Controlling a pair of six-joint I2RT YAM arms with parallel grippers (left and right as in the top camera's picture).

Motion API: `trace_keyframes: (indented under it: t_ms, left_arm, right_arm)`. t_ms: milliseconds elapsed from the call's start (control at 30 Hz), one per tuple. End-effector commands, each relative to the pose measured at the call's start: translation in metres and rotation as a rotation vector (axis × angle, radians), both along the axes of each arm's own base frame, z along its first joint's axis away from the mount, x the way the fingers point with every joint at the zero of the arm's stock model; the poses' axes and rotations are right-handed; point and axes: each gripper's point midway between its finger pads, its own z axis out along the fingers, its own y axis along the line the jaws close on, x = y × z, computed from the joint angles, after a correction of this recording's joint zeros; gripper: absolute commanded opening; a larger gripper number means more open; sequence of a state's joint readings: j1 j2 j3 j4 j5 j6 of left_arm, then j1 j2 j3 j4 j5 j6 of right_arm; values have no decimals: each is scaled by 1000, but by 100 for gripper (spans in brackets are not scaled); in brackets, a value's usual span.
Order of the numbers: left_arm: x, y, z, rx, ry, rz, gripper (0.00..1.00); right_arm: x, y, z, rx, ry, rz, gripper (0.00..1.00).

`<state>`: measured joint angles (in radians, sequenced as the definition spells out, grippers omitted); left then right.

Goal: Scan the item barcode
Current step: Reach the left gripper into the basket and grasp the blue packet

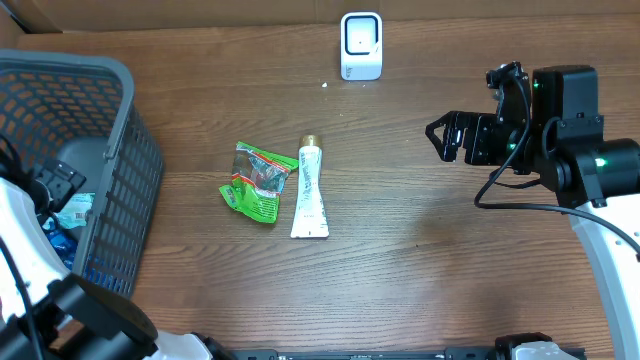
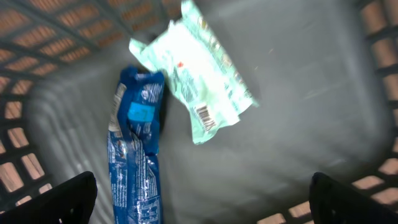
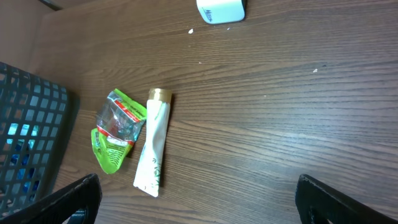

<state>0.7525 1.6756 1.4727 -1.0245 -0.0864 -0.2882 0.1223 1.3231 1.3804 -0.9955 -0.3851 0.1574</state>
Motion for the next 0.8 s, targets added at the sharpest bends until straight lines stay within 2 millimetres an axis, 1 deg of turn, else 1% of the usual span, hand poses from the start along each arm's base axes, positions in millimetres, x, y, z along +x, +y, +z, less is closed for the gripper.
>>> trace_keyframes:
  t_ms: [0,167,200,233,333,467,567,767]
  left_arm:
    - [-4,-3,-23,-44,48,-12,98]
    - [-19,-2,-44,-129,25,42,96]
    - [-24,0,-49,-142,23,58,96]
    - [-35,2,-57,-163,27,83,96]
    - [-43,1,-69,-188,26,68,94]
    - [-47,-5,-87,-202,28,65,94]
    - [-47,-8,-97,-205,23,63,93]
    - [-49,-10,-103,-208,27,64,91]
  right_arm:
    - [3,1,13,5,-36,3,100]
    - [2,1,12,5,-29,3,100]
    - [2,1,12,5,-29,3,100]
    - [2,1,12,5,-29,3,100]
    - [2,1,12,5,-29,3,100]
    - [2,1,11,4,-28,3,100]
    - [1,1,11,5,-26,3,100]
    - [1,1,11,5,-24,3,100]
